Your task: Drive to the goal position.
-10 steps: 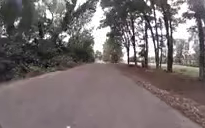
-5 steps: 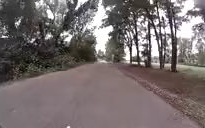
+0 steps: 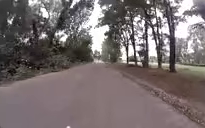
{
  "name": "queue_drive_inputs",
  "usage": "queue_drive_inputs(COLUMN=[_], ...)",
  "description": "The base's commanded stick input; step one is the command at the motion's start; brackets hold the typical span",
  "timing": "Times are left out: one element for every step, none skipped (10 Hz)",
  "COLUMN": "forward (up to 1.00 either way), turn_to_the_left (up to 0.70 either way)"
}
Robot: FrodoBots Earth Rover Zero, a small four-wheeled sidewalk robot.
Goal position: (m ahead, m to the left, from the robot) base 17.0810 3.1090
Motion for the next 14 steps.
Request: queue_drive_inputs(forward=[1.0, 1.0, 1.0, 1.0, 1.0, 1.0, 1.0, 1.0, 1.0, 1.0, 1.0, 1.0, 1.0, 1.0], turn_to_the_left=[-0.13, -0.11, -0.08, -0.06, -0.03, -0.01, 0.01, 0.01, 0.01, 0.01, 0.01, 0.01, 0.01, 0.01])
